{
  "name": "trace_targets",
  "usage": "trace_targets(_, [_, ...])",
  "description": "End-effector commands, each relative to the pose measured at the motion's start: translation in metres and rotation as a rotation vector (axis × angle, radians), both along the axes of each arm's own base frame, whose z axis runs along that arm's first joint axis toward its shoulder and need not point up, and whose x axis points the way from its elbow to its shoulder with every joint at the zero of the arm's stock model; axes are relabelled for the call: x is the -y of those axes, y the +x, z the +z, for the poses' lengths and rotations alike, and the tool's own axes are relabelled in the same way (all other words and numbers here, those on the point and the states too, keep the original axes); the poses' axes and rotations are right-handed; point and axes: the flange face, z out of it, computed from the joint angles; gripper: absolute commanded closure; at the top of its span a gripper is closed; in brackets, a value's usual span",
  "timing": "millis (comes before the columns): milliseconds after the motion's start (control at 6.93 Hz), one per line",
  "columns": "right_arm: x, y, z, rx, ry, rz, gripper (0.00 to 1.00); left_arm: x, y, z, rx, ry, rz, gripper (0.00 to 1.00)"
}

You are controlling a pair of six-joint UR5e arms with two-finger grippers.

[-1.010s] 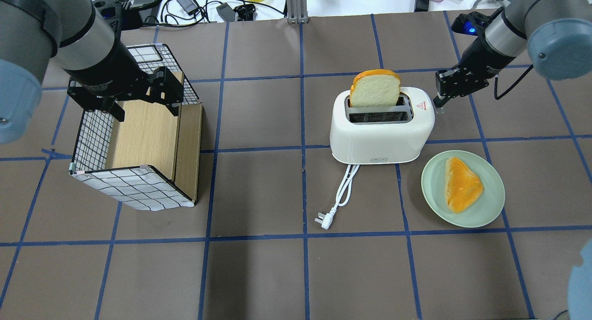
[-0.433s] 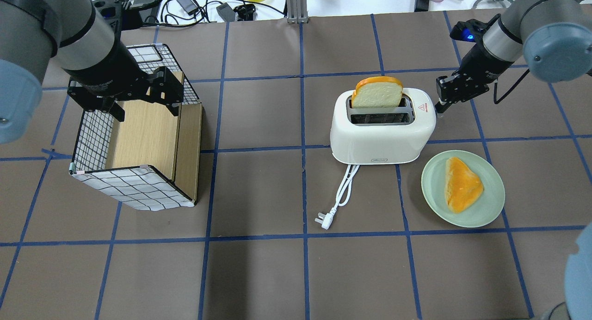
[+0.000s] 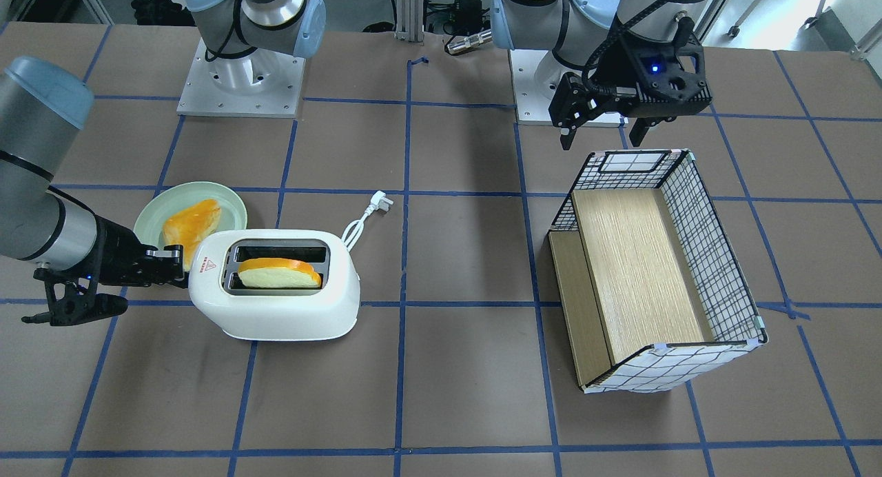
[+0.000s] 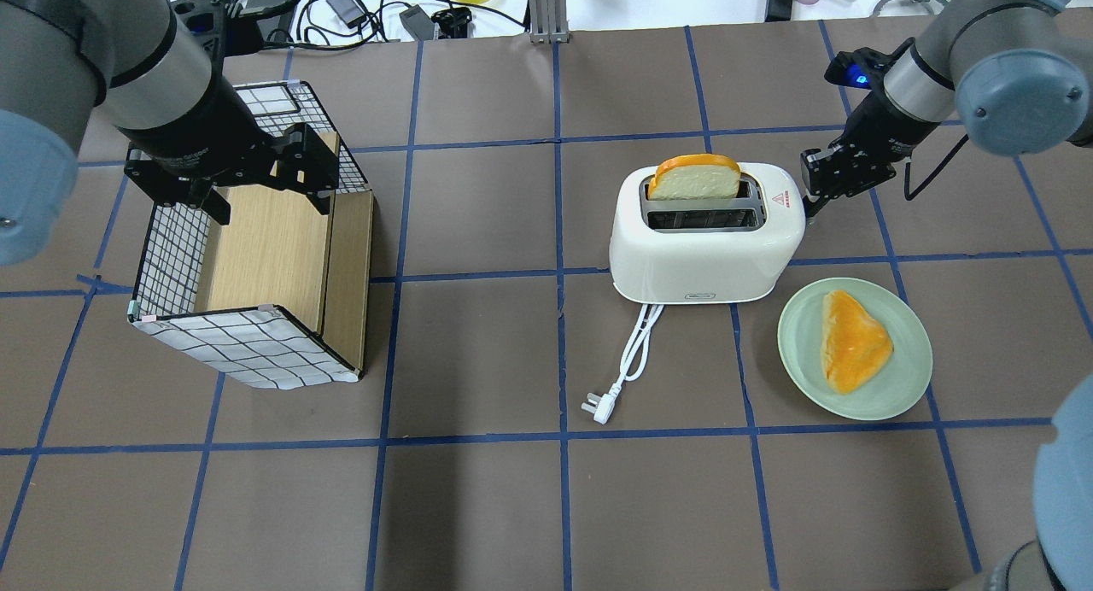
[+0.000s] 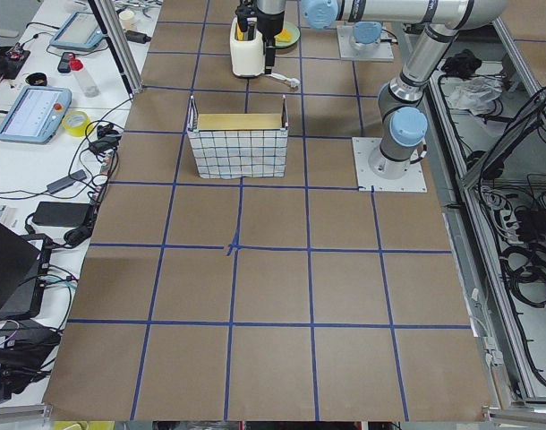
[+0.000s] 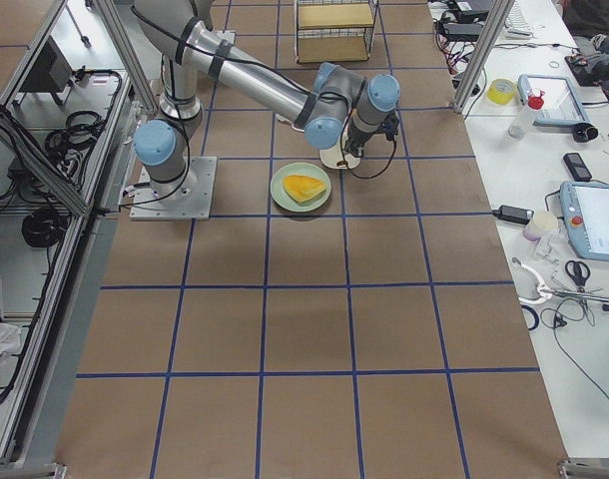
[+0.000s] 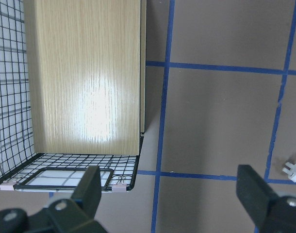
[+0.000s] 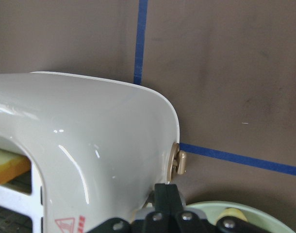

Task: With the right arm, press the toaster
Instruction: 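Press the toaster lever down with the right gripper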

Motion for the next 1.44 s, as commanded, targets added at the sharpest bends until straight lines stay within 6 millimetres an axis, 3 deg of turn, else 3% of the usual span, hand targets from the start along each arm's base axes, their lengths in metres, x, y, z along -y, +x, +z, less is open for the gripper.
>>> trace_targets(0, [0.001,0.000,-0.009,0.007,0.016,0.000,0.95,0.000,0.000,0.000,0.000,0.000,0.000,0.00])
trace_targets(1299, [0.004,0.001,-0.022,0.034,0.022,0.030,0.98,0.000,0.000,0.000,0.000,0.000,0.000,0.00])
